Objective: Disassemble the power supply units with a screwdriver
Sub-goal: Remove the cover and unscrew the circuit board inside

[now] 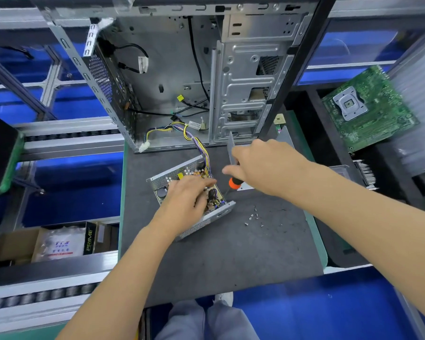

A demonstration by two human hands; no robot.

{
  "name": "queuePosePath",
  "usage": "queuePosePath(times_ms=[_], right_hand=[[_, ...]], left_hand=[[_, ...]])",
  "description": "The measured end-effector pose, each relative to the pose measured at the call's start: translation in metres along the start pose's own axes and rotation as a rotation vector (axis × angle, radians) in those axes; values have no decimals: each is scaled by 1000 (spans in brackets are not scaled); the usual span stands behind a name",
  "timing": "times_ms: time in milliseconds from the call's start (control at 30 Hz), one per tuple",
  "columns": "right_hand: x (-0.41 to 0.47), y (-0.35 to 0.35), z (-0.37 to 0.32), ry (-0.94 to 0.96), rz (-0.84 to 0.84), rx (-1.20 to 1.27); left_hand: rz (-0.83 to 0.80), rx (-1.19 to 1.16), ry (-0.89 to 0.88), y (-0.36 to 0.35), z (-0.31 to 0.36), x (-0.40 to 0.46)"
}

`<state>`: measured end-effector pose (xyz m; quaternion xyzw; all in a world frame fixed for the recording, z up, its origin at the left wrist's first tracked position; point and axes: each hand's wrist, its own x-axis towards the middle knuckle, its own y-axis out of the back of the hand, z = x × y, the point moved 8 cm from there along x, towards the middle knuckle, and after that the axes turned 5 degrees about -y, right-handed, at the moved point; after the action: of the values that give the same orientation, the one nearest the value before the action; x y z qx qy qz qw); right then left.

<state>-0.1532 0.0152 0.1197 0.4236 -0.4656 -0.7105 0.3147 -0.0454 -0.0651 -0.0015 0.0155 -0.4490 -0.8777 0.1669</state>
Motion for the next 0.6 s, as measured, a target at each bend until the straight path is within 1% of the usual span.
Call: queuePosePath(times_ms=[33,100,167,233,267,300,400,467,533,600], right_hand=[[1,2,-1,10,23,98],[3,0,-6,96,23,274],[5,-6,-9,153,-35,379],[4,-7,-9,152,-85,464],[3,-8,-8,138,-94,467],[3,-9,-6,108,-94,420],[0,-3,3,-41,-24,106],[-1,2,0,-20,63,-52],[0,3,-1,11,115,9],[2,-1,-2,53,68,205]], left_hand=[[-37,30,-16,-6,1,-2],[-50,59,-29,-11,2,-6],[-51,92,-24,-12,1,-7],[-85,124,-29,-14,1,-6],[-98,133,-36,-14,1,-6],[-100,140,-43,-14,1,-5],[-119,177,-46,-14,2,-6],[-135,214,-52,-15,3,-7],[-122,219,-64,-14,6,-8],[-127,216,-66,-14,7,-8]])
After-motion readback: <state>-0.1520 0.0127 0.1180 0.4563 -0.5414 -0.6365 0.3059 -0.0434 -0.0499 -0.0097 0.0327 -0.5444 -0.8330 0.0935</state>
